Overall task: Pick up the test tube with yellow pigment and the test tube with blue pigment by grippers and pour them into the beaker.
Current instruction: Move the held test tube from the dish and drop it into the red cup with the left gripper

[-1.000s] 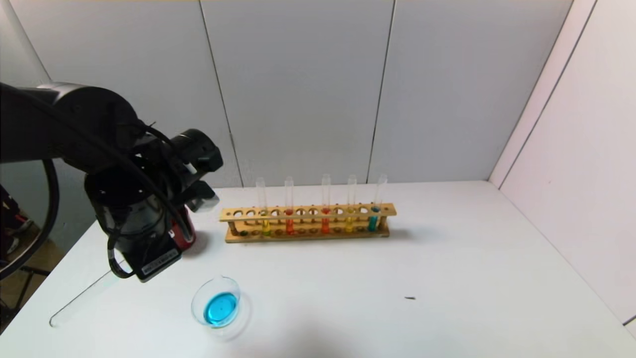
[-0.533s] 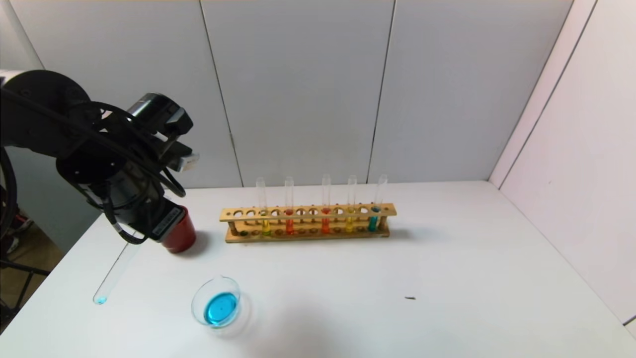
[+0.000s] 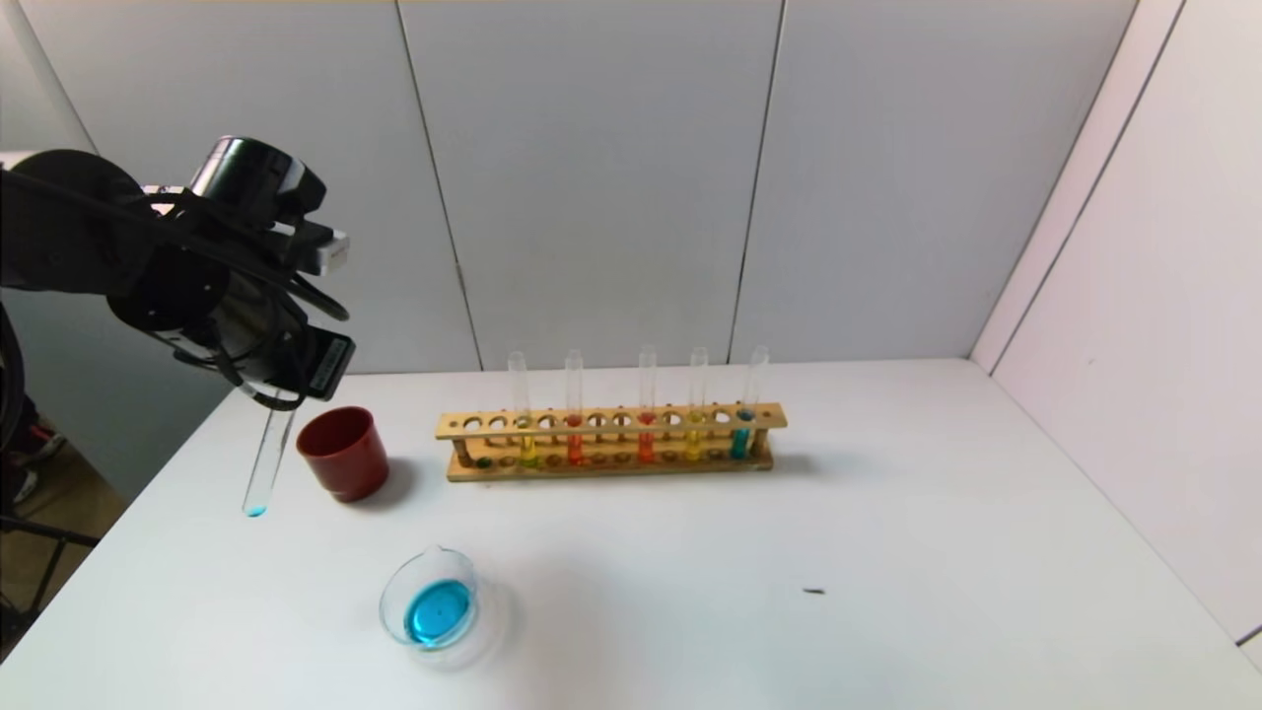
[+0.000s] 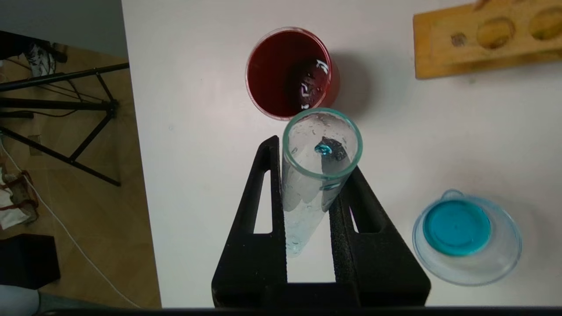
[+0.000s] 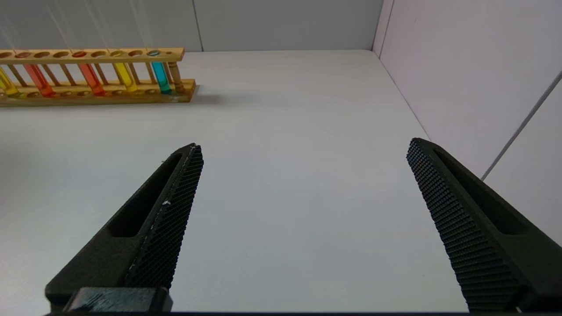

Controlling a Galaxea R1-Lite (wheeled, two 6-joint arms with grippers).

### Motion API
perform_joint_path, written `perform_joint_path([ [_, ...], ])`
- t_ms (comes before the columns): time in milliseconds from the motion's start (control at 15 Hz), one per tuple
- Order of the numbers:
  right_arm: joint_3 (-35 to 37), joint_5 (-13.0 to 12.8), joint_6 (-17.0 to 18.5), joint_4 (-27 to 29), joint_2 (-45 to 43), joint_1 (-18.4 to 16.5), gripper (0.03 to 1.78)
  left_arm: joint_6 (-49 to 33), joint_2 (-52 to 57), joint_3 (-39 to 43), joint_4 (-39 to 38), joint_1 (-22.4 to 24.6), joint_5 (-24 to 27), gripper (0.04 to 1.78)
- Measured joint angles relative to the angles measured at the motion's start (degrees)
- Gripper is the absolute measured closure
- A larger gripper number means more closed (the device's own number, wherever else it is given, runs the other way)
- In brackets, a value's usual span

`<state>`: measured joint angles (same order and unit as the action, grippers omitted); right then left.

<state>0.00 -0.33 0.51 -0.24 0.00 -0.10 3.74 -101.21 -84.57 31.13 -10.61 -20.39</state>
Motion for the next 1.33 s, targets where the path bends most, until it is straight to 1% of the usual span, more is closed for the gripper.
perform_joint_path([
  [200,0.0,0.0,0.0,0.0,0.0,0.0,0.11,0.0,-2.8,-0.4,-9.6,2.6,0.4,1.49],
  [400,0.0,0.0,0.0,0.0,0.0,0.0,0.11,-0.8,-6.1,-0.9,-18.8,3.9,0.1,1.49],
  [1000,0.0,0.0,0.0,0.0,0.0,0.0,0.11,-2.6,-10.6,-2.0,-23.9,4.2,-0.3,1.49],
  [1333,0.0,0.0,0.0,0.0,0.0,0.0,0.11,-2.8,-11.8,-0.4,-27.1,4.4,-0.2,1.49],
])
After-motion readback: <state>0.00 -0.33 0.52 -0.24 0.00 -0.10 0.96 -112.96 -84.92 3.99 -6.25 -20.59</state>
